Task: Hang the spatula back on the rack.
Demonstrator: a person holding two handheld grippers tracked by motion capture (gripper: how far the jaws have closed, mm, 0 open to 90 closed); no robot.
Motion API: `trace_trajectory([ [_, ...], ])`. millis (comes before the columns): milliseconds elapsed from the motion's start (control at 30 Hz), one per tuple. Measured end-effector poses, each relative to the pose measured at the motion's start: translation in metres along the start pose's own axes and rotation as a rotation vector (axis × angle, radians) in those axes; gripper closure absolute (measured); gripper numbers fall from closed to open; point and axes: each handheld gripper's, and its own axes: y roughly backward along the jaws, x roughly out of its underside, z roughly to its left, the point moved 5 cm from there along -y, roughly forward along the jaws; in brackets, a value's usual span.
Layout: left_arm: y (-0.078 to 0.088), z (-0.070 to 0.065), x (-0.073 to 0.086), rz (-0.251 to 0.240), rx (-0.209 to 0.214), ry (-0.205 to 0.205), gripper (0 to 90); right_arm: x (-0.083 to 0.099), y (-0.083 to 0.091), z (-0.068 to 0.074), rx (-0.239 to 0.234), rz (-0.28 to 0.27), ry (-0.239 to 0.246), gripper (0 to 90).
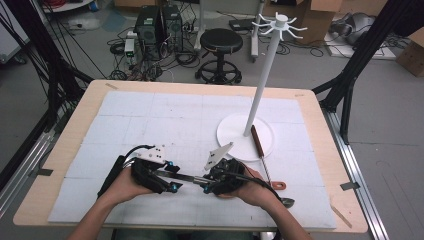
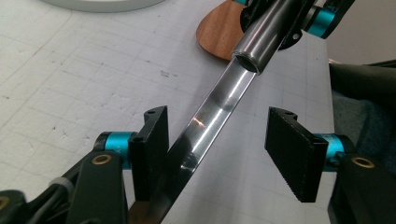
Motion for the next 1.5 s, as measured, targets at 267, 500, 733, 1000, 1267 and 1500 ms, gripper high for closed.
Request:
trace_trajectory([
  [267, -0.008, 0.0, -0.004, 0.022, 0.021, -0.01, 47.6, -0.008, 0.007, 0.003, -0.001, 0.011, 0.015, 68.2],
  [500, -0.01, -0.002, -0.009, 0.023, 0.043, -0.037, 58.4, -0.012, 0.013, 0.003, -0.027, 0.012, 0.023, 68.1],
  [733, -0.01, -0.007, -0.011, 0.045, 0.068, -0.092, 64.6, -0.008, 0.017, 0.0, -0.069, -0.004, 0.006, 69.0],
  [1000, -0.007, -0.011, -0.01, 0.054, 0.085, -0.125, 69.9, -0.003, 0.022, -0.006, -0.103, -0.041, -0.022, 65.1],
  [1267, -0.003, -0.011, -0.01, 0.06, 0.086, -0.138, 74.0, 0.003, 0.03, -0.016, -0.08, -0.092, -0.077, 57.0],
  [1500, 0.001, -0.012, -0.01, 0.048, 0.093, -0.132, 75.5, 0.006, 0.038, -0.026, -0.057, -0.154, -0.159, 44.7],
])
